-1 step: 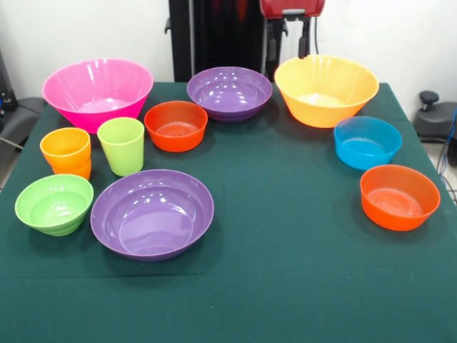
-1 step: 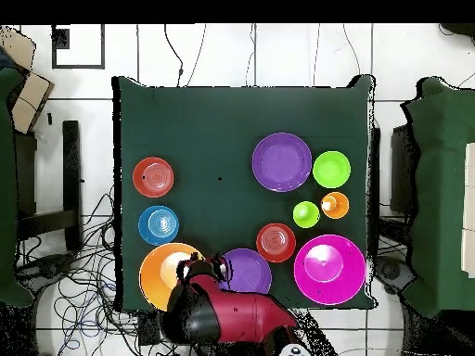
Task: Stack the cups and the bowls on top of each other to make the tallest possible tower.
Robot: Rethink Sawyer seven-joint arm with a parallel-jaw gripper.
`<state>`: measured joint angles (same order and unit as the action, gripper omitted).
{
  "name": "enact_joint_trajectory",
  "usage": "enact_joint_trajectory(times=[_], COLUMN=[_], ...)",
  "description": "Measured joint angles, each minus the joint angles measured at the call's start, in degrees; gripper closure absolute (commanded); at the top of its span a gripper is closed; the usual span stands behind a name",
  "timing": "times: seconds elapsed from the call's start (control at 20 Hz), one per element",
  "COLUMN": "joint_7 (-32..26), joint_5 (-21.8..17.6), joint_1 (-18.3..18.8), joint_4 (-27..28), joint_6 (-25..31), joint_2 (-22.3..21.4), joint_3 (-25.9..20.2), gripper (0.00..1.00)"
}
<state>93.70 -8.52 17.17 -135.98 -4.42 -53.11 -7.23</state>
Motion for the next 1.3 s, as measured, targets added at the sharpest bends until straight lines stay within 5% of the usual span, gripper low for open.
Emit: enact_joint_trajectory(times=[1.3], joint_7=[0.0], joint_5=[-5.51], joint_1=[0.33], joint_4=[-0.53], joint_6=[-10.59], joint_2=[11.98], joint_3=[2.43], gripper=[0.0])
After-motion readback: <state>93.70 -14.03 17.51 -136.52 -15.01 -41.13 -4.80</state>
